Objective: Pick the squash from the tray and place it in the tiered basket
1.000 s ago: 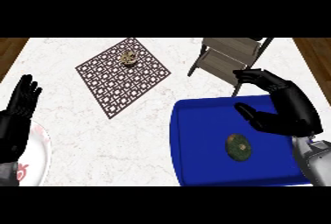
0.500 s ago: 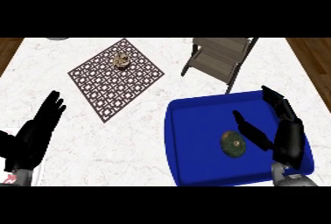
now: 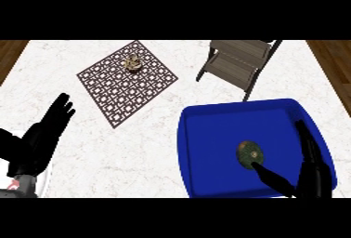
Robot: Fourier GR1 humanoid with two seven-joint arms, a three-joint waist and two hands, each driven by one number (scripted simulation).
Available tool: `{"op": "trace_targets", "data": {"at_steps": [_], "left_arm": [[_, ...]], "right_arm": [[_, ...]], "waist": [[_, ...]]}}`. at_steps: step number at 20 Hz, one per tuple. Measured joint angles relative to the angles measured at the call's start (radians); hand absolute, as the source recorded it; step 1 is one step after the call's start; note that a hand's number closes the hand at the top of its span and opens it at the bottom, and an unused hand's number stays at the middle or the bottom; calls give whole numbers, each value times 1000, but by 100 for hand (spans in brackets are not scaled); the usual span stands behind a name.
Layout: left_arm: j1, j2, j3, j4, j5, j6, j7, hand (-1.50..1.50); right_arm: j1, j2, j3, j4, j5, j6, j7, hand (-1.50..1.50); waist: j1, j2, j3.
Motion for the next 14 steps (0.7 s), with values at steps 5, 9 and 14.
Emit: {"op": "trace_targets", "data": {"at_steps": [5, 9, 14], "left_arm": [[-14, -11, -12, 1, -9, 4, 7, 0], [-31, -19, -18, 18, -15, -4, 4, 0], [-34, -36, -18, 32, -23, -15, -5, 0]], "right_arm": [[62, -83, 74, -59, 118, 244, 219, -150], [36, -82, 143, -172, 189, 462, 455, -150], [-77, 19, 227, -282, 310, 687, 748, -150]], "waist": [[9, 4, -3], [22, 6, -1], [33, 4, 4]]}}
